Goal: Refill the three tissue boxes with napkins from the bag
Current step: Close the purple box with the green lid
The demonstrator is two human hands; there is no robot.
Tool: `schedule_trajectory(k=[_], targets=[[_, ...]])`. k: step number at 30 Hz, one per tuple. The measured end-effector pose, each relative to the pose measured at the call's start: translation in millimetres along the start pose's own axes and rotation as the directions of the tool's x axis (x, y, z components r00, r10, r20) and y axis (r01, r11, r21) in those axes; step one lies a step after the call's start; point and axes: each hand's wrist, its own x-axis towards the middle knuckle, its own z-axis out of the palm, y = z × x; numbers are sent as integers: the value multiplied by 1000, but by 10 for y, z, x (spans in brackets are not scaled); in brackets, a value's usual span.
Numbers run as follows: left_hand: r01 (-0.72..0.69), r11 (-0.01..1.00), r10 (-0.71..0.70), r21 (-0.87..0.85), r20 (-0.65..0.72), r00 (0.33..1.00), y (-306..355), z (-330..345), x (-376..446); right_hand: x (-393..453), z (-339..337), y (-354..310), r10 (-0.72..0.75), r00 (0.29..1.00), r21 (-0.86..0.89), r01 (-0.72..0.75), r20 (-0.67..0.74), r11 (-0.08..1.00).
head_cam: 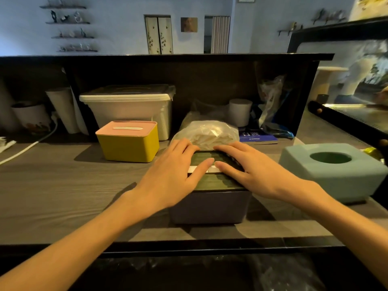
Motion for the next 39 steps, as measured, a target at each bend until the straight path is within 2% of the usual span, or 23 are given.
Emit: schedule_trajectory(k=[6,13,20,27,32,36,39], targets=[[-15,999,13,49,33,999,2,-73,23,-8,53,30,-76,994,-48,72,-84,996],[-2,997,-2,78,47,999,21,-74,10,-22,55,1,-40,998,-60,36,-58,998],[-6,983,-5,185,59,998,82,-109,-31,-39,61,-27,-32,999,-67,29,-38,997],[-7,975,2,222,21,1000,140,-120,-106,-18,57,-22,-33,999,-112,30,-32,993],[65,997,-68,52,64,996,98,-37,-140,-29,81,2,-13,1000,-61,14,7,998],[114,992,-108,-52,110,988,60,10,-138,-37,74,-4,-31,999,-86,28,-29,996],[113,989,-102,-97,115,988,34,28,-128,-27,81,-20,17,1000,18,-18,26,1000]])
